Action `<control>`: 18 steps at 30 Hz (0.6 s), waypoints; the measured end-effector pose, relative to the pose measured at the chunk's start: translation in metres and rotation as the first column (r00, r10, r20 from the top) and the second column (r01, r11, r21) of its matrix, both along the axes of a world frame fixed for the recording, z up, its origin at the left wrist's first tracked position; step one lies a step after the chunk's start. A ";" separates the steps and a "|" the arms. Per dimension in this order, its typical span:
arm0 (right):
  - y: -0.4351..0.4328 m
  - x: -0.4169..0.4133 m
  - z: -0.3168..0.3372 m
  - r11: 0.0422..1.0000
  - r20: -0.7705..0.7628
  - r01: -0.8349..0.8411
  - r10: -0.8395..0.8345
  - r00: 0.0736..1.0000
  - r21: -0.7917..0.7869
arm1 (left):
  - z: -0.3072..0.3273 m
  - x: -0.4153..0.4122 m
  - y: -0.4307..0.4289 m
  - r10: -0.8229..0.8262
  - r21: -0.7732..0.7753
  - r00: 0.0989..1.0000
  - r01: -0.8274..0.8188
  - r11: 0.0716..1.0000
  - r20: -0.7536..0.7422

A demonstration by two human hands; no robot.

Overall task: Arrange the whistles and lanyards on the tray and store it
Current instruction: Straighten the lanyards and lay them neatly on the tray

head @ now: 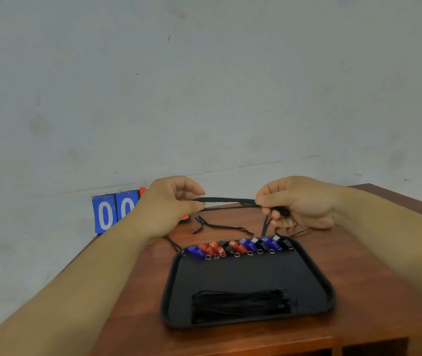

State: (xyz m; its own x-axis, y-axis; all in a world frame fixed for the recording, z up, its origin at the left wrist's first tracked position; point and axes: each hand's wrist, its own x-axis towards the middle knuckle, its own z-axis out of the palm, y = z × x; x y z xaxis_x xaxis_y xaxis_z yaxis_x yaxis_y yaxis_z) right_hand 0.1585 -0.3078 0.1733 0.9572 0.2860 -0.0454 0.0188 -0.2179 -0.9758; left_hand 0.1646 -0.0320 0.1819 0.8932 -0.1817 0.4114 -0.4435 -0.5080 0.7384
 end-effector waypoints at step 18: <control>-0.015 -0.003 0.010 0.997 0.011 0.066 -0.066 0.998 0.043 | 0.002 -0.002 0.007 -0.093 -0.287 0.986 0.049 0.957 -0.140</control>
State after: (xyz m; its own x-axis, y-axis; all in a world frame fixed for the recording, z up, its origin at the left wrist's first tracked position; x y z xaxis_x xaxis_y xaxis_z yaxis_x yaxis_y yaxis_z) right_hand 0.1554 -0.3225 0.1830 0.9744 0.2238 -0.0230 0.0175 -0.1773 -0.9840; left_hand 0.1630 -0.0251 0.1843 0.9375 -0.1431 0.3172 -0.3439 -0.2410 0.9076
